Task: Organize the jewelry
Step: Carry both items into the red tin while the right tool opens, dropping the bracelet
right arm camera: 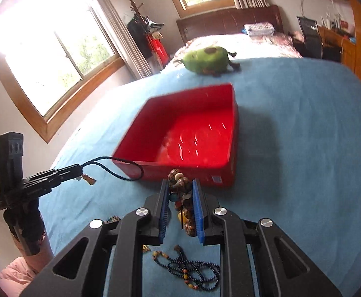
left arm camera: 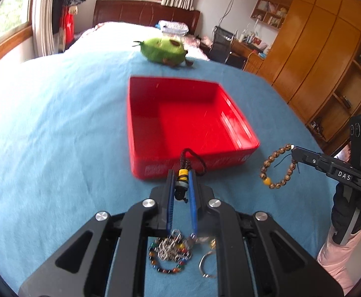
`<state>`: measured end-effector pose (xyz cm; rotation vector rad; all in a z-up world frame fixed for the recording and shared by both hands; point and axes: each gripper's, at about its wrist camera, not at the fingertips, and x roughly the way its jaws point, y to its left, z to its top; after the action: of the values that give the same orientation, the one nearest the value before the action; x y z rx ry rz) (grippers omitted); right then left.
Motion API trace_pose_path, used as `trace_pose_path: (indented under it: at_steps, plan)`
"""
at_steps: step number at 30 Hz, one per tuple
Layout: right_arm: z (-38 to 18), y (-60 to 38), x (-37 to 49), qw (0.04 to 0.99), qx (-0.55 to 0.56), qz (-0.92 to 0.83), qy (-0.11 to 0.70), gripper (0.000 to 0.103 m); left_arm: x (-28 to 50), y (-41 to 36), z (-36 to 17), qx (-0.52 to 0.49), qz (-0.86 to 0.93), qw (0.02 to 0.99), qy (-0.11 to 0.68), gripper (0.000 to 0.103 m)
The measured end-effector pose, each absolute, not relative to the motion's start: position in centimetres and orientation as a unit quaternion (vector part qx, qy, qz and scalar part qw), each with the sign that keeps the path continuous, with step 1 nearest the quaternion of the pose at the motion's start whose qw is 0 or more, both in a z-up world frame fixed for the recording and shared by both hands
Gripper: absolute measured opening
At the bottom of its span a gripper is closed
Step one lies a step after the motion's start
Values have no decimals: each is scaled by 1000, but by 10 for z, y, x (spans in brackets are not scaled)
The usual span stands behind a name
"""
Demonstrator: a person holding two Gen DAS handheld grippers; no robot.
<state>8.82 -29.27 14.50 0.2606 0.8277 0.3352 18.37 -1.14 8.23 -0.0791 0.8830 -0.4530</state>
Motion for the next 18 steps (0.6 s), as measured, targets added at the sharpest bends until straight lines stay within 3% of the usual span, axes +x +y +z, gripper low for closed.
trace_pose_path:
  at_steps: [9, 18]
  plan:
    - [163, -284, 144, 902, 133, 159, 379, 19, 226, -30, 104, -57, -231, 887, 396, 9]
    - [123, -268, 196, 885, 134, 160, 416, 19, 281, -41, 66, -73, -220, 873, 429, 9]
